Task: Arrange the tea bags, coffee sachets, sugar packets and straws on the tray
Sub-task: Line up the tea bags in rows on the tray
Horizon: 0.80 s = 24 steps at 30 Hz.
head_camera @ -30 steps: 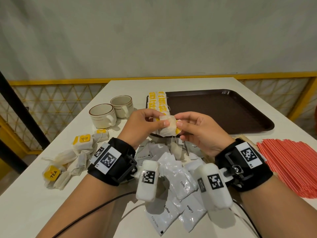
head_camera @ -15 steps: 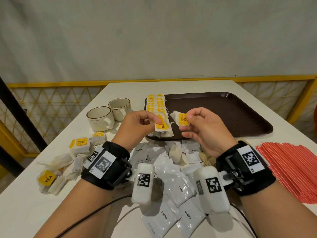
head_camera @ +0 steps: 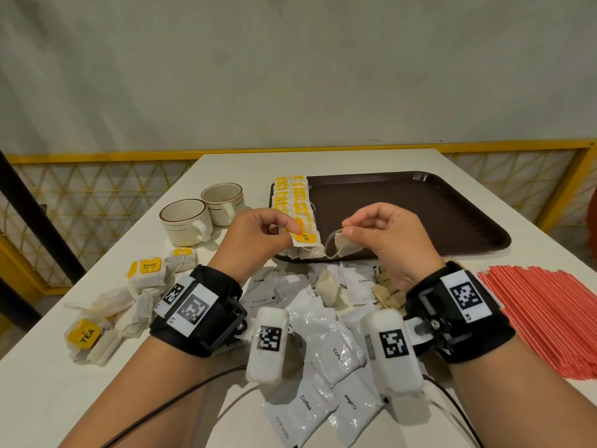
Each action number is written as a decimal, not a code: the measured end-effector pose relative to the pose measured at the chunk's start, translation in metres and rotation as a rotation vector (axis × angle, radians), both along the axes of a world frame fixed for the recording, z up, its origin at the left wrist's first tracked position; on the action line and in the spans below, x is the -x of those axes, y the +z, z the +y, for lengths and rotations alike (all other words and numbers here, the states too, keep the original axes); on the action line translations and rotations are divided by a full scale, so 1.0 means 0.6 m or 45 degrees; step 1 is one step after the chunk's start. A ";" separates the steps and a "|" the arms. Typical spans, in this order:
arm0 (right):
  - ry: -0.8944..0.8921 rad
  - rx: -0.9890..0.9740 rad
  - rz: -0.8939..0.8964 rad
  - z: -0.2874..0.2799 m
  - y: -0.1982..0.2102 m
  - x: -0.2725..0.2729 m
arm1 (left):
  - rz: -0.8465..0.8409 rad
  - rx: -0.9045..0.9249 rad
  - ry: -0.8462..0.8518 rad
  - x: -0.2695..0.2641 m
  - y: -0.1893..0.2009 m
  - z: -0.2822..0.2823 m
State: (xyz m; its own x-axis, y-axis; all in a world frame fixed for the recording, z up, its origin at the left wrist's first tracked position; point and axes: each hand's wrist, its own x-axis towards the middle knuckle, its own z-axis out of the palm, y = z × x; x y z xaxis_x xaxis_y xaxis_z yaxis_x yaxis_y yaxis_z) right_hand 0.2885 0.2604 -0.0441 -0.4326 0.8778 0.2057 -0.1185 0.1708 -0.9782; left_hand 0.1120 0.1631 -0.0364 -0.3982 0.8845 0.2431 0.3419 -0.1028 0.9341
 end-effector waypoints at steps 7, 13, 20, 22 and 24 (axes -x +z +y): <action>0.065 -0.125 -0.328 0.000 -0.002 -0.002 | -0.013 0.005 0.006 -0.002 0.004 -0.001; 0.054 -0.226 -0.580 0.009 -0.002 -0.010 | 0.006 0.035 0.017 -0.003 0.005 -0.001; 0.081 -0.290 -0.816 0.018 -0.007 -0.016 | -0.005 0.046 0.019 -0.003 0.006 -0.002; 0.089 -0.331 -0.851 0.018 -0.008 -0.015 | -0.010 0.043 0.011 -0.002 0.005 -0.002; 0.081 -0.356 -0.873 0.019 -0.010 -0.015 | -0.008 0.039 0.011 -0.001 0.003 -0.001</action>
State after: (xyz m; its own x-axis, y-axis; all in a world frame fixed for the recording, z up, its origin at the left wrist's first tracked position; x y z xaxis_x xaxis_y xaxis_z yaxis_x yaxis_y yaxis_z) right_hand 0.2973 0.2715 -0.0501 -0.5925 0.8012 0.0835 0.4849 0.4375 -0.7572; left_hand 0.1129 0.1623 -0.0346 -0.4075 0.8879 0.2134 0.3364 -0.0713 0.9390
